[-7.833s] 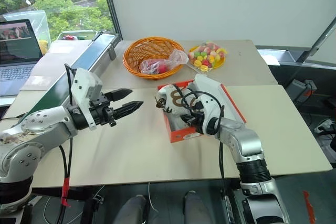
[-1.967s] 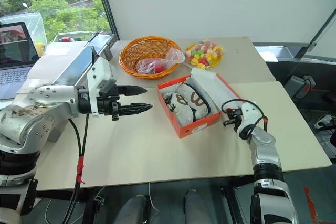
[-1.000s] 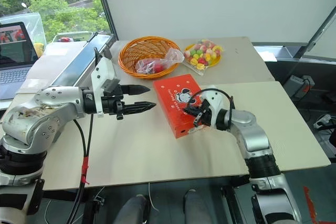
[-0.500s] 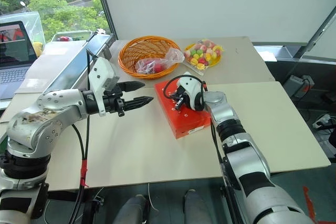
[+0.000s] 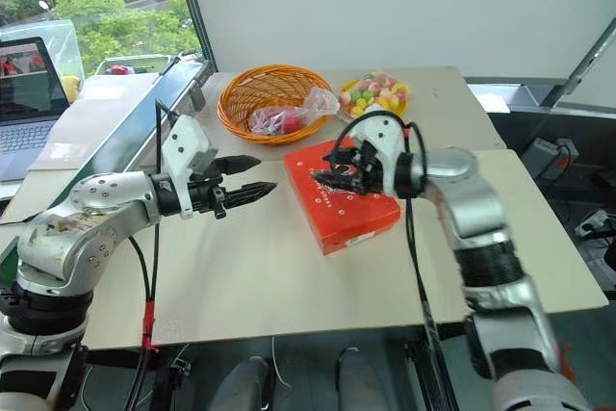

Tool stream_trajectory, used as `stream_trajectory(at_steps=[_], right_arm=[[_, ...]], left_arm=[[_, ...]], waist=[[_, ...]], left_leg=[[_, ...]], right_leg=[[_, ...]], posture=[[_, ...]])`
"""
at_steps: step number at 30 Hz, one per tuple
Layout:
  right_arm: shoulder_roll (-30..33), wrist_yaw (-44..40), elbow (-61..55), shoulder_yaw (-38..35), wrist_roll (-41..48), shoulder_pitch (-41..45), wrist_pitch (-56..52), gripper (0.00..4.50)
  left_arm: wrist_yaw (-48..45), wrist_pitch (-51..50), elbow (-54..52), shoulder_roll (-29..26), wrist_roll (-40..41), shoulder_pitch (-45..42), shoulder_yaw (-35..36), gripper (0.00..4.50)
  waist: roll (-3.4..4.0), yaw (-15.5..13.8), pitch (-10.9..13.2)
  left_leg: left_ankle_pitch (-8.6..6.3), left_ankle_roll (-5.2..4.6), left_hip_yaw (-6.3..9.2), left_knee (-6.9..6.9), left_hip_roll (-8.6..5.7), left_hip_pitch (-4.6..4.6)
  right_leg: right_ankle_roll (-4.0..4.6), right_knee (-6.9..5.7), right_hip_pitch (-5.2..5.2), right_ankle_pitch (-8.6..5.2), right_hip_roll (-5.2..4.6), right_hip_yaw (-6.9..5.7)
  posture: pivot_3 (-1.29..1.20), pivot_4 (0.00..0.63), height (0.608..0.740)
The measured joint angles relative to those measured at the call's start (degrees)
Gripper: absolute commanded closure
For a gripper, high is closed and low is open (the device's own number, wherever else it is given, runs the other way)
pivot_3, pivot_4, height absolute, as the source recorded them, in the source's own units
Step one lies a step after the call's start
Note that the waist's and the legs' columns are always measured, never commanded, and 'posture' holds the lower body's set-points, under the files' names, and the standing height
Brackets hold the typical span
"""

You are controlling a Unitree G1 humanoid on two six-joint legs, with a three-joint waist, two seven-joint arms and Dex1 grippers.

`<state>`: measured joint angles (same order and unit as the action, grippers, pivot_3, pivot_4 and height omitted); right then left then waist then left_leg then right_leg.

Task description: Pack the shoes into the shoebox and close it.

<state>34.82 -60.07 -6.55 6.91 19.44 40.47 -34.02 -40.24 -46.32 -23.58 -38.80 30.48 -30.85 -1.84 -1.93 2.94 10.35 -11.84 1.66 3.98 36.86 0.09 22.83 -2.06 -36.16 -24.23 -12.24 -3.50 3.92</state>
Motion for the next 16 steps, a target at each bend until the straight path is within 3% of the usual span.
stream_trajectory(at_steps=[3,8,16], right_arm=[[4.39,-1.63,-5.71,-0.03,2.27,-3.95,-3.80,0.06],[8.42,-2.03,-6.89,-2.40,3.93,-8.18,-5.48,0.06],[8.43,3.38,-2.68,-7.39,4.03,-10.72,-5.42,0.06]], left_arm=[[-2.26,1.50,-0.15,-0.26,0.03,0.70,-0.28,1.73],[-4.76,4.16,1.53,-0.74,-0.10,2.63,0.52,1.73],[-5.82,7.78,6.36,-1.17,-2.20,5.55,0.99,1.73]], waist=[[0.01,-0.31,0.01],[0.00,-0.32,0.01],[-0.01,-0.49,0.01]], left_leg=[[0.00,0.00,-0.02,0.01,0.00,-0.03],[0.00,0.00,-0.05,0.06,0.01,-0.07],[0.00,-0.01,-0.05,0.08,0.01,-0.01]], right_leg=[[-0.01,-0.03,0.01,-0.01,0.01,0.00],[-0.02,-0.03,0.06,-0.02,0.01,0.02],[-0.02,-0.02,0.03,-0.01,0.01,0.02]], posture=[[0.00,0.150,0.740],[0.00,0.150,0.740],[0.00,0.150,0.740]])
